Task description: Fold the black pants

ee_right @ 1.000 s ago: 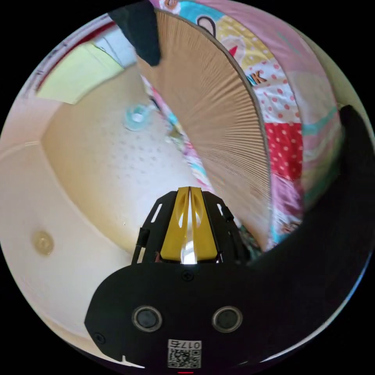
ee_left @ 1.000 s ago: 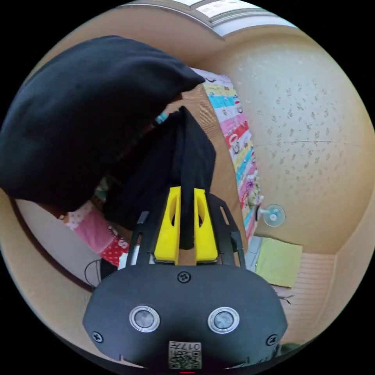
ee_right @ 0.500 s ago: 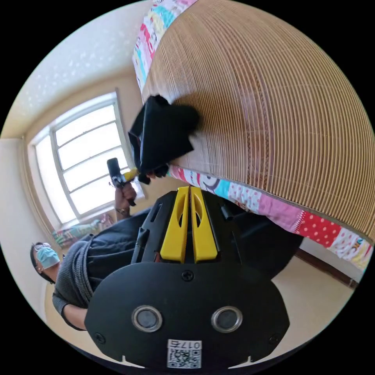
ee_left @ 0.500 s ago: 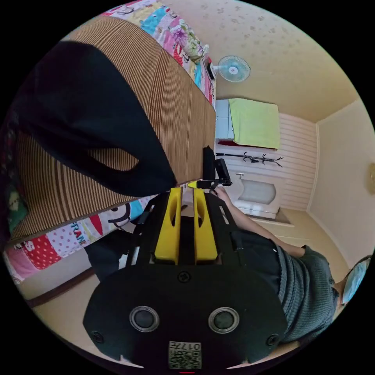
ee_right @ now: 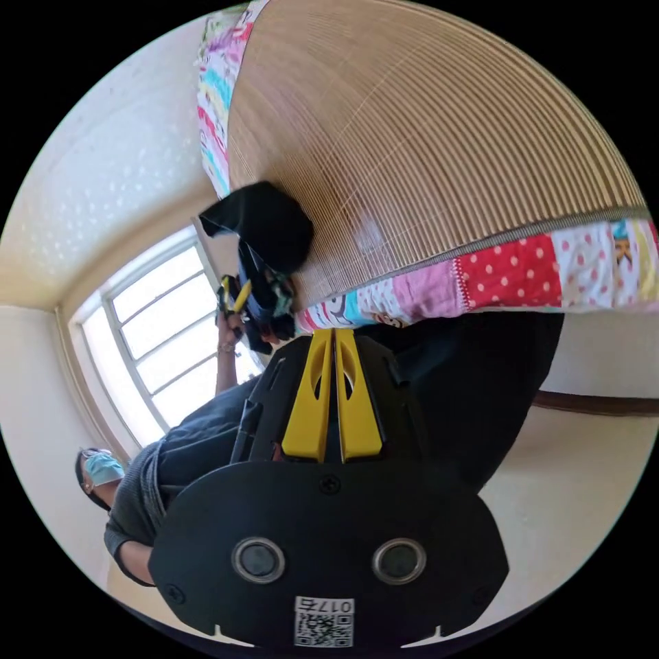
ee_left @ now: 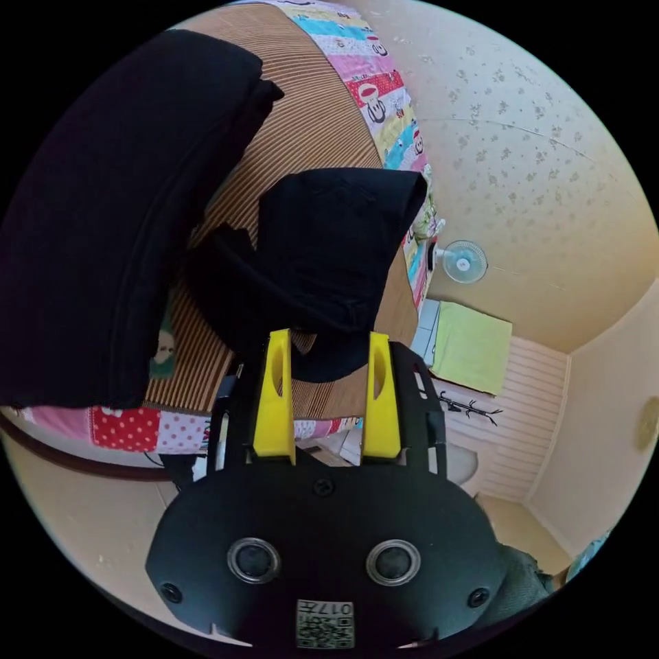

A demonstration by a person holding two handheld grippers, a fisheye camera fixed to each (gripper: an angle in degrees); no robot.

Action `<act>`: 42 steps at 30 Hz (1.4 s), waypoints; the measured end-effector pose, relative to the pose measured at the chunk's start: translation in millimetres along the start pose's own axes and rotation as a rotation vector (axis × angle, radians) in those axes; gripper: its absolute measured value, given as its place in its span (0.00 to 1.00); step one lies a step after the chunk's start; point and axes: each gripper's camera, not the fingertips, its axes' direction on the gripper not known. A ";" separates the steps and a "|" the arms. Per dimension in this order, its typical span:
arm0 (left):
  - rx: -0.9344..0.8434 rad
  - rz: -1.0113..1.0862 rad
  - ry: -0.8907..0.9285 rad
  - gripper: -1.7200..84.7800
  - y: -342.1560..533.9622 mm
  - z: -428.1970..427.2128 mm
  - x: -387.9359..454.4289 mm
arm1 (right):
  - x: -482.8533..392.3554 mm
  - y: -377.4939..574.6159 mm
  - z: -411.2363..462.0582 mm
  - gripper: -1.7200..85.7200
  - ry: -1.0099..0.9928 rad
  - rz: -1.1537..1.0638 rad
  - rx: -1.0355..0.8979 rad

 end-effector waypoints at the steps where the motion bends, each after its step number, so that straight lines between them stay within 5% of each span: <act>1: -0.011 0.034 -0.017 0.20 -5.9 11.6 5.2 | 12.9 3.6 -2.9 0.02 -0.057 0.015 0.055; 7: -0.012 0.237 -0.046 0.22 -21.6 72.1 47.2 | 67.1 20.3 1.8 0.03 -0.249 0.057 0.262; 15: 0.160 0.059 -0.279 0.25 -32.4 130.6 71.9 | 119.2 6.6 39.1 0.02 -0.346 0.082 0.356; 22: 0.083 -0.036 -0.213 0.08 -42.3 179.9 42.0 | 139.0 -44.8 89.6 0.03 -0.287 0.022 0.262; 30: -0.173 0.297 0.140 0.07 38.1 196.7 28.8 | 112.3 -140.4 156.3 0.03 -0.134 -0.182 0.100; 35: -0.210 0.591 0.301 0.06 115.9 189.8 72.0 | 43.0 -205.8 234.5 0.08 0.001 -0.504 -0.068; 42: -0.216 0.995 0.425 0.06 186.2 167.8 139.3 | -28.9 -235.1 295.7 0.15 -0.005 -0.805 -0.001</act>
